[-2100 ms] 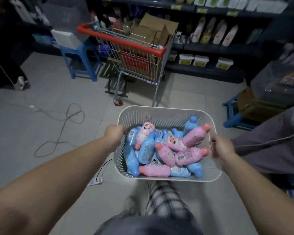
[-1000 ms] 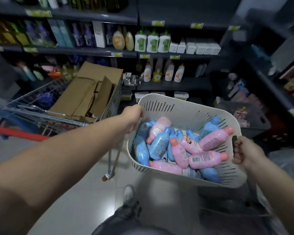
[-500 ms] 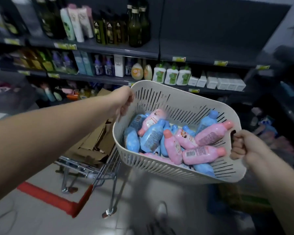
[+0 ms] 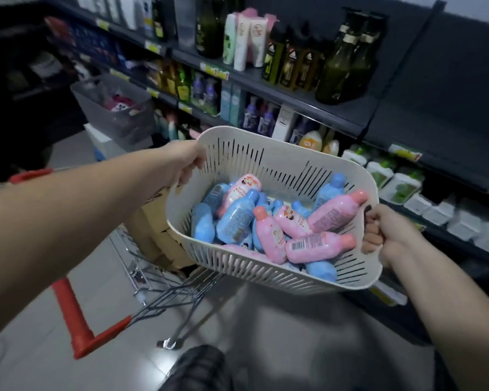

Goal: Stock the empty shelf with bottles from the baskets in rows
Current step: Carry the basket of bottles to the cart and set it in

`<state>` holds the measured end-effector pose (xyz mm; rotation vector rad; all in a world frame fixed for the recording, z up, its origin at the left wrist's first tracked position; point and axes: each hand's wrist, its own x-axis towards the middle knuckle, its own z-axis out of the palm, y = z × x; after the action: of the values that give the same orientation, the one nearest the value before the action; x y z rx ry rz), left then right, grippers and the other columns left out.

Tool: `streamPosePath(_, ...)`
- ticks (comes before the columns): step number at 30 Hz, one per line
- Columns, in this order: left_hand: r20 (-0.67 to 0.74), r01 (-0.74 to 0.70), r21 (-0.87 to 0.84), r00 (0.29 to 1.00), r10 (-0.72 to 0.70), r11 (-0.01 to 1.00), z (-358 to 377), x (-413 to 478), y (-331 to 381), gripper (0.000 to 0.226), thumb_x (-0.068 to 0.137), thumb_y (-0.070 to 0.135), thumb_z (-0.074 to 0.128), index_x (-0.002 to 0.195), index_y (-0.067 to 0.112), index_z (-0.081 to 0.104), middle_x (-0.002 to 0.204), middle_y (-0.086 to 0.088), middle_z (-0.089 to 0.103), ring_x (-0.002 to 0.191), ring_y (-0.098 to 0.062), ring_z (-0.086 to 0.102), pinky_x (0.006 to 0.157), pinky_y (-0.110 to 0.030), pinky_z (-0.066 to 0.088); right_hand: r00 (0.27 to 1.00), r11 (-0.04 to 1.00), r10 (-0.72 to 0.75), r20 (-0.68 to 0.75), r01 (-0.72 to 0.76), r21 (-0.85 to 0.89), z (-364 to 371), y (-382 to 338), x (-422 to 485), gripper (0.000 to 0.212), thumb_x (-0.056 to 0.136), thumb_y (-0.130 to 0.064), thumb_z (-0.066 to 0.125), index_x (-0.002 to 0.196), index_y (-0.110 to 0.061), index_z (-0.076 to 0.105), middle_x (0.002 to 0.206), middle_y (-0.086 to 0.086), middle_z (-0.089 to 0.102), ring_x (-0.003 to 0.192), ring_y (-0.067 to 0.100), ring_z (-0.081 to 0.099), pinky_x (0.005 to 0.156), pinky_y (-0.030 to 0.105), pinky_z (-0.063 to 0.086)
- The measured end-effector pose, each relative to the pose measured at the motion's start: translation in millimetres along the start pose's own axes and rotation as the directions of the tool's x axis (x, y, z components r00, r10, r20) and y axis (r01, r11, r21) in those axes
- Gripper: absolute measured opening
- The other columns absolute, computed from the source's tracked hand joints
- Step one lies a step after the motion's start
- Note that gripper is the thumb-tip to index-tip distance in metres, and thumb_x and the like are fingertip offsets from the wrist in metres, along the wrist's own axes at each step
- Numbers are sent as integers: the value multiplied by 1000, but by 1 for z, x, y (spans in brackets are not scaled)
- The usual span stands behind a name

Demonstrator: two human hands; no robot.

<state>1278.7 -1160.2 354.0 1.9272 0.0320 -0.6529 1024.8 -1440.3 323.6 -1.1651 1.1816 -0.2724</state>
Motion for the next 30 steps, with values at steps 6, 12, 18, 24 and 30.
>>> streamPosePath(6,-166,118,-29,979,-121,993,-45,25,-18,30,71,-3,50,60,16,29,51,-2,22,41,-13,17,49,-25,16,988,994,-40,152,55,-98,75,-33,51,26,78,-16,45,59,-22,29,38,-4,22,27,11,13,35,11,18)
streamPosePath(12,-286,206,-147,927,-241,968,-91,60,-38,32,70,-4,49,60,18,28,47,-1,20,42,-11,13,54,-25,12,965,981,25,262,26,-191,163,-43,85,33,83,-14,44,57,-21,26,37,-4,20,26,11,12,35,11,16)
streamPosePath(18,-290,301,-348,866,-408,888,-107,87,-75,36,70,3,50,53,21,23,37,2,21,29,-13,15,50,-22,12,957,937,-13,291,114,-332,244,-69,123,31,81,-15,48,55,-21,31,41,-3,21,32,11,11,41,15,13)
streamPosePath(24,-313,329,-617,730,-607,715,-102,94,-102,26,65,-2,43,58,18,27,56,0,21,42,-14,17,44,-20,14,933,829,-35,359,228,-511,324,-86,147,25,82,-17,53,59,-18,44,40,-3,30,29,9,15,37,14,15)
streamPosePath(30,-339,251,-785,590,-732,566,-83,96,-125,31,75,-6,44,53,13,32,48,-2,30,36,-15,28,35,-13,19,852,687,34,522,359,-632,388,-75,189,24,84,-19,53,61,-16,47,45,1,33,31,12,20,35,15,20)
